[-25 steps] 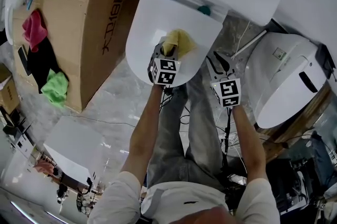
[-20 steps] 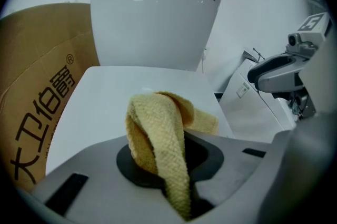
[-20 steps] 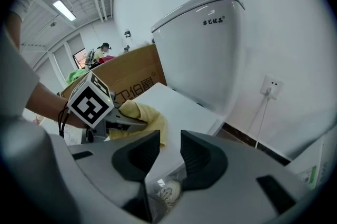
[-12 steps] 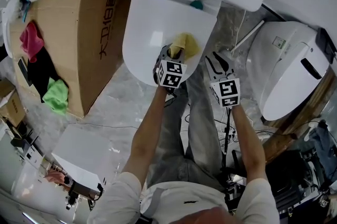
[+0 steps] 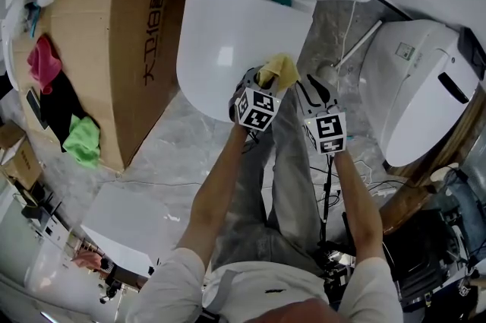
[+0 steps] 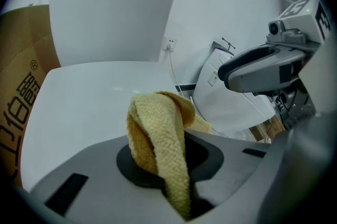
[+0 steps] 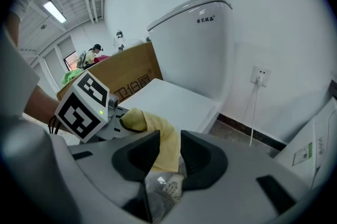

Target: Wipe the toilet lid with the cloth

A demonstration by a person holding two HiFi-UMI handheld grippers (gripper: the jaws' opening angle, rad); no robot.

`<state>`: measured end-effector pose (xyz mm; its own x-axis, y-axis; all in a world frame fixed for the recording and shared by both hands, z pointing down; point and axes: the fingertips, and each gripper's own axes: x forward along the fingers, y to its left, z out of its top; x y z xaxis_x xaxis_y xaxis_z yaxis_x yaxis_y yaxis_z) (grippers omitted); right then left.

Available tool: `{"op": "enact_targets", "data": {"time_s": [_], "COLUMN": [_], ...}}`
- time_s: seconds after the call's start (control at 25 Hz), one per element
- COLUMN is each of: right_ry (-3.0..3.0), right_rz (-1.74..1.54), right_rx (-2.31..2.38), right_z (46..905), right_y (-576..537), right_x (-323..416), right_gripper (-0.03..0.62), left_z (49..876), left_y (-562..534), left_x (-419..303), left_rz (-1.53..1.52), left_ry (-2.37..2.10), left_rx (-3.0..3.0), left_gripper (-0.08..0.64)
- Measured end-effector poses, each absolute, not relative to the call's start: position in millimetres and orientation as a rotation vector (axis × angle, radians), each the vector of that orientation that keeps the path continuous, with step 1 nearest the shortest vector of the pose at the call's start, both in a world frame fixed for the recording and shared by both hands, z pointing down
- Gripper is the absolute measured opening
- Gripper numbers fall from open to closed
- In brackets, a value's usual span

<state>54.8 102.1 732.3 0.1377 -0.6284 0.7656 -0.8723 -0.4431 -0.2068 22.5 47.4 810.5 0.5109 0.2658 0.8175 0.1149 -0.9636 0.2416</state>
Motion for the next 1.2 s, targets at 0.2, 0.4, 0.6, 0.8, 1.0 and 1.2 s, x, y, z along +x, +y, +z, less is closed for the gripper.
{"op": "enact_targets", "data": {"time_s": [0.2, 0.4, 0.6, 0.8, 1.0, 1.2], "right_ry": [-1.467, -1.49, -1.526, -1.576, -1.636, -1.711], "right_rz": [1.204, 1.199, 1.188, 1.177, 1.158, 1.127], "right_rx": [2.112, 2.085, 2.055, 2.002, 1.929, 1.839], "right_z": [734.4, 735.3, 735.3, 737.0, 737.1, 737.3], "right_y": [98.8, 90.3, 77.9, 65.9, 46.1, 20.6], "right_x": [47.4, 40.8, 32.6, 27.5, 22.5, 15.9], "right_gripper": [0.137, 0.137, 0.138, 0.138, 0.137, 0.138], "left_z": [810.7, 811.6, 811.7, 812.4, 812.8, 813.9], "left_y": [50.3, 43.0, 26.3, 6.7, -18.7, -45.4], "left_x": [12.5, -2.4, -17.9, -31.1, -44.6, -56.4], "left_rz": [1.445, 1.455, 1.462, 1.469, 1.467, 1.456], "left_ry": [0.375, 0.365, 0.326, 0.246, 0.132, 0.024], "left_rx": [2.582, 2.569, 2.558, 2.545, 2.526, 2.512], "left_gripper": [0.08, 0.08, 0.08, 0.08, 0.08, 0.08]}}
